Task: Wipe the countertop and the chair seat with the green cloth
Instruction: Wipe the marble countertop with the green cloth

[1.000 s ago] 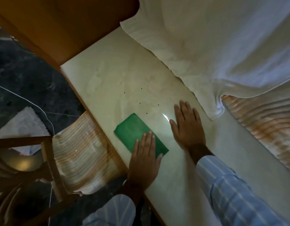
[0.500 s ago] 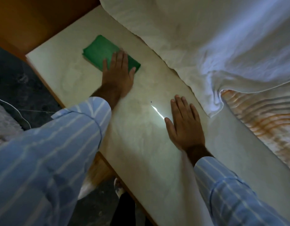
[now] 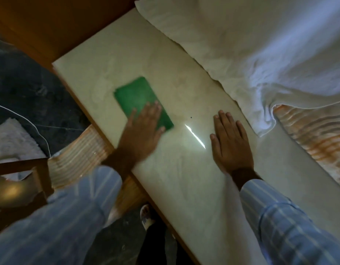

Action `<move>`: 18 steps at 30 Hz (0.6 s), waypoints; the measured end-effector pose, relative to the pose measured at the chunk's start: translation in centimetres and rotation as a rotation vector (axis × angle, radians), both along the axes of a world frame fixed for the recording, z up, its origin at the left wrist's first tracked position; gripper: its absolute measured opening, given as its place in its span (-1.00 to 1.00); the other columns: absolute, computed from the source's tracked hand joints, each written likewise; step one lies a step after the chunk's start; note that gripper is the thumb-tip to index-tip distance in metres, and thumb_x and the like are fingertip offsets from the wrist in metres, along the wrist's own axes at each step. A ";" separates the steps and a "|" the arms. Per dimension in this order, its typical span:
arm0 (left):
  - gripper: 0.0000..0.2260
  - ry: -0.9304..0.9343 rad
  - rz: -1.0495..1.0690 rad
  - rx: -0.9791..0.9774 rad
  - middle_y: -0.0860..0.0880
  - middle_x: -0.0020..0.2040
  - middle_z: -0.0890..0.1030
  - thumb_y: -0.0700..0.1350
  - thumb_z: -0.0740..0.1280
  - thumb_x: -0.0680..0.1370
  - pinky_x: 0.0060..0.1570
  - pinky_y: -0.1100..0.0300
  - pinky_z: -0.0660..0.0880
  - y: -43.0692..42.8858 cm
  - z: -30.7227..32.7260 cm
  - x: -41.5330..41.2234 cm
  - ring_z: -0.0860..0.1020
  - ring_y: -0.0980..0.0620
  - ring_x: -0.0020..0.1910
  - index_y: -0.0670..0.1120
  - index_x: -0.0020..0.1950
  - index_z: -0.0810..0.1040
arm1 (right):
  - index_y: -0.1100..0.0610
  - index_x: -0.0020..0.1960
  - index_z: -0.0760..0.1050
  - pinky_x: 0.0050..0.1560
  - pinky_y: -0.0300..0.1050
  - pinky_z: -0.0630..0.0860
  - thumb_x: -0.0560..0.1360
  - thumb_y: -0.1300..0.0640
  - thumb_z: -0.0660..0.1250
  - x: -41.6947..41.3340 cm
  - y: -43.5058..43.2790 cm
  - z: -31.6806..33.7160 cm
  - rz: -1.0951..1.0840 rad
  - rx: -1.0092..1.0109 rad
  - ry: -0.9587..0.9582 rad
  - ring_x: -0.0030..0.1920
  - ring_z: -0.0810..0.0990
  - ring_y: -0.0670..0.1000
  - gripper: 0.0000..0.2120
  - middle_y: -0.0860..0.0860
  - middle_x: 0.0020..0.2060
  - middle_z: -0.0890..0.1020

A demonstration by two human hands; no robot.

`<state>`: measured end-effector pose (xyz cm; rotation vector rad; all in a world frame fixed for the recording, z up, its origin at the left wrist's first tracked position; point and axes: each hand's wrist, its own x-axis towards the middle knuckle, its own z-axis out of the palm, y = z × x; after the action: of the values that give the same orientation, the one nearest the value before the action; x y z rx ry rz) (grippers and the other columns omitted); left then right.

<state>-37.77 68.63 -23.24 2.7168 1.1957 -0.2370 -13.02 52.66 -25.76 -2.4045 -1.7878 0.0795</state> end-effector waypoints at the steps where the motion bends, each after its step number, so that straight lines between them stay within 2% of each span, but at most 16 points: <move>1: -0.40 -0.014 0.098 -0.002 -0.08 0.65 0.06 0.16 -0.01 0.67 0.55 -0.18 0.02 2.6 0.0 -0.3 0.05 -0.07 0.62 -0.09 0.64 0.00 | 0.13 0.65 0.16 0.64 0.14 0.12 0.69 -0.01 0.07 0.0 0.0 0.0 -0.003 -0.001 -0.001 0.68 0.14 0.07 -0.44 0.07 0.67 0.21; 5: -0.41 -0.029 0.305 0.020 -0.09 0.65 0.05 0.16 -0.06 0.67 0.55 -0.20 -0.01 9.9 -0.1 -0.3 0.04 -0.10 0.62 -0.11 0.63 0.00 | 0.13 0.65 0.17 0.64 0.13 0.12 0.69 -0.01 0.04 0.1 0.0 -0.2 -0.002 0.005 -0.001 0.68 0.14 0.07 -0.44 0.07 0.66 0.21; 9: -0.42 -0.069 0.411 0.035 -0.10 0.65 0.06 0.13 -0.05 0.67 0.54 -0.22 -0.03 8.6 -0.2 3.2 0.04 -0.11 0.62 -0.12 0.63 0.02 | 0.16 0.65 0.17 0.64 0.12 0.13 0.70 0.00 0.04 0.0 -0.1 -0.1 -0.033 0.019 0.033 0.67 0.16 0.09 -0.45 0.10 0.66 0.22; 12: -0.42 -0.080 0.194 0.014 -0.12 0.63 0.12 0.12 -0.02 0.66 0.54 -0.22 0.00 3.1 0.1 5.7 0.08 -0.13 0.61 -0.12 0.62 0.05 | 0.17 0.65 0.17 0.64 0.13 0.14 0.69 -0.01 0.05 0.0 0.0 0.2 -0.041 0.018 0.050 0.67 0.17 0.11 -0.44 0.13 0.65 0.22; 15: -0.40 -0.037 -0.250 0.022 -0.08 0.64 0.13 0.17 -0.03 0.66 0.55 -0.20 0.02 -2.1 0.0 5.1 0.09 -0.08 0.61 -0.10 0.63 0.07 | 0.17 0.65 0.16 0.64 0.13 0.13 0.69 -0.01 0.03 -0.1 0.0 0.3 -0.042 0.006 0.054 0.67 0.16 0.11 -0.44 0.13 0.66 0.21; 17: -0.39 -0.022 -0.430 0.010 -0.05 0.64 0.11 0.20 -0.03 0.65 0.55 -0.15 0.02 0.1 0.1 3.7 0.10 -0.04 0.61 -0.09 0.63 0.05 | 0.17 0.65 0.16 0.64 0.13 0.13 0.69 -0.01 0.03 0.0 0.0 0.2 -0.038 0.001 0.053 0.67 0.16 0.11 -0.43 0.13 0.66 0.21; 18: -0.39 -0.021 -0.410 0.017 -0.06 0.64 0.13 0.20 -0.02 0.65 0.55 -0.13 0.03 2.1 0.2 3.4 0.10 -0.05 0.61 -0.09 0.63 0.06 | 0.17 0.65 0.16 0.64 0.13 0.13 0.69 -0.01 0.03 0.0 0.0 0.2 -0.037 0.000 0.050 0.67 0.16 0.11 -0.43 0.12 0.66 0.21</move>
<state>-34.33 70.74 -23.03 2.9446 0.6250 -0.2461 -13.00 52.70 -25.54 -2.4123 -1.7207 0.1342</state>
